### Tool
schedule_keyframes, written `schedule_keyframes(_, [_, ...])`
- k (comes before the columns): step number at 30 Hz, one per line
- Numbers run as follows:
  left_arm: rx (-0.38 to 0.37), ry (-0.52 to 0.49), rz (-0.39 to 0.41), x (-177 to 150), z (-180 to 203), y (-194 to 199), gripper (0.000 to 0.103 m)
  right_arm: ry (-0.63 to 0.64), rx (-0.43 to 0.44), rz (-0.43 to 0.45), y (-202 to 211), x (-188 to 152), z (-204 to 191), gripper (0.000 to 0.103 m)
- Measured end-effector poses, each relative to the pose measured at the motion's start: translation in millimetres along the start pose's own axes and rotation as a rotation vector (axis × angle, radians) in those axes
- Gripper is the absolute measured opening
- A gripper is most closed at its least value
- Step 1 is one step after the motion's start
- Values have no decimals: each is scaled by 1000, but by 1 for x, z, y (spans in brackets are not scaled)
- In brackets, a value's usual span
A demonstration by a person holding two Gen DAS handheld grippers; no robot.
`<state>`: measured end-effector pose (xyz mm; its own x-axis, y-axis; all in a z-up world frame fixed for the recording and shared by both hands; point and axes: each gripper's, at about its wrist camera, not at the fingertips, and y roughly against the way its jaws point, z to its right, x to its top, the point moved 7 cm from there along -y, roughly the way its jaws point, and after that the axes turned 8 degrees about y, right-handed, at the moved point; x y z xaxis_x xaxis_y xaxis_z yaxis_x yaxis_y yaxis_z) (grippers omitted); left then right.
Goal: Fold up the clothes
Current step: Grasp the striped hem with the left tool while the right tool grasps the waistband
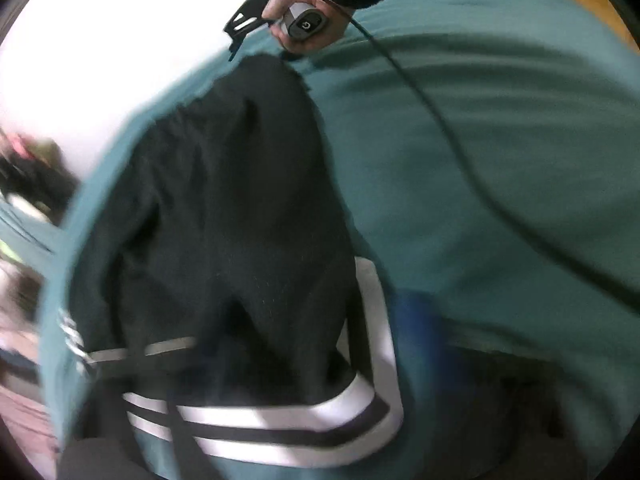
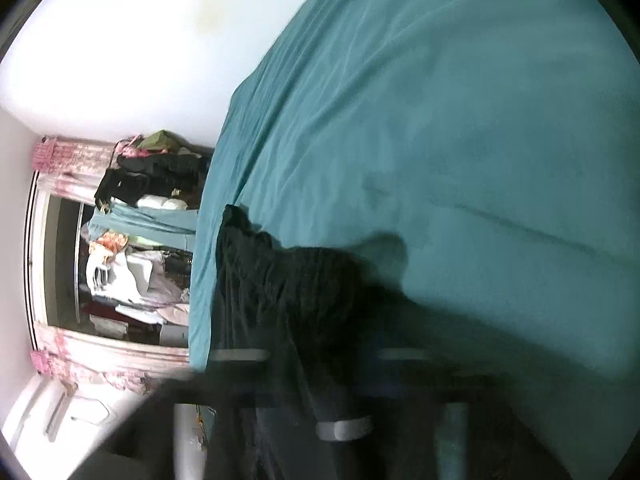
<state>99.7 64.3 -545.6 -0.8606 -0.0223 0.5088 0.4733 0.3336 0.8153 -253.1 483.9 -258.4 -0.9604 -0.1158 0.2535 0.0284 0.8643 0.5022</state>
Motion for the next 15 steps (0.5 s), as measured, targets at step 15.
schedule_keyframes(15, [125, 280, 110, 26, -237, 37, 12, -37, -76, 182, 22, 24, -119, 8])
